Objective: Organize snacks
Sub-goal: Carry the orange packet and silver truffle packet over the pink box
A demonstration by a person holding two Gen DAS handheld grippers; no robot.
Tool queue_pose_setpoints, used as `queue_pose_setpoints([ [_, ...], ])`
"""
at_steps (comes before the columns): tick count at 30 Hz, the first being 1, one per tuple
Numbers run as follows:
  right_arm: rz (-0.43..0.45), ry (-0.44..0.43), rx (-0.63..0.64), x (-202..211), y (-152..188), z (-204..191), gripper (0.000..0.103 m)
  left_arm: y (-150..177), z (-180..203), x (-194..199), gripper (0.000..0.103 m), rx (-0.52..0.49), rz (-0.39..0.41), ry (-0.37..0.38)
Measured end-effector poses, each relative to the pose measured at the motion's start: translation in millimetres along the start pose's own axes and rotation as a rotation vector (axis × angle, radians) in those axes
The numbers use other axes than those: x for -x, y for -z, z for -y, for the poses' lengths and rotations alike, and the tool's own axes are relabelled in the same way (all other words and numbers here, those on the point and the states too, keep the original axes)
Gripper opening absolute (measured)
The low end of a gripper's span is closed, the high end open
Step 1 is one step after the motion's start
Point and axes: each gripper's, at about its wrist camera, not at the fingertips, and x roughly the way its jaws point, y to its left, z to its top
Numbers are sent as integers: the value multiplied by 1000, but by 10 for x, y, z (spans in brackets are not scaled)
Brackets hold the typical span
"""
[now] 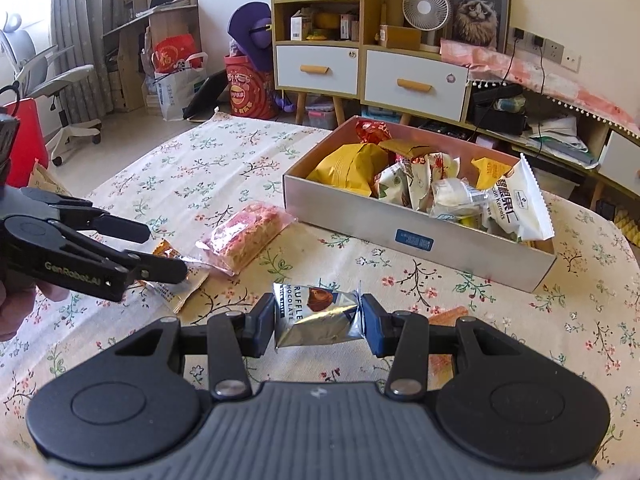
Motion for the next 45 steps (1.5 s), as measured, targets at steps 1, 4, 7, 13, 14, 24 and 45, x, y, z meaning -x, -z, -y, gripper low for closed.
queue_pose_setpoints([
  [1, -1, -1, 4, 0, 3, -11, 42, 4, 30, -34, 78, -8, -17, -4],
  [4, -5, -3, 14, -5, 6, -30, 42, 25, 140, -97, 78, -63, -39, -44],
  [7, -8, -2, 18, -6, 11, -32, 42, 33, 166, -103, 76, -71, -42, -60],
  [13, -8, 2, 12, 5, 1, -6, 42, 10, 124, -33, 50, -45, -23, -61],
  [14, -7, 3, 10, 9, 3, -4, 42, -4, 111, -9, 45, -39, -17, -62],
  [24, 0, 7, 6, 27, -4, -3, 42, -92, 71, 115, 0, 19, 5, -31],
  [45, -31, 2, -9, 89, 81, 168, 42, 71, 964, -96, 73, -562, -44, 204],
])
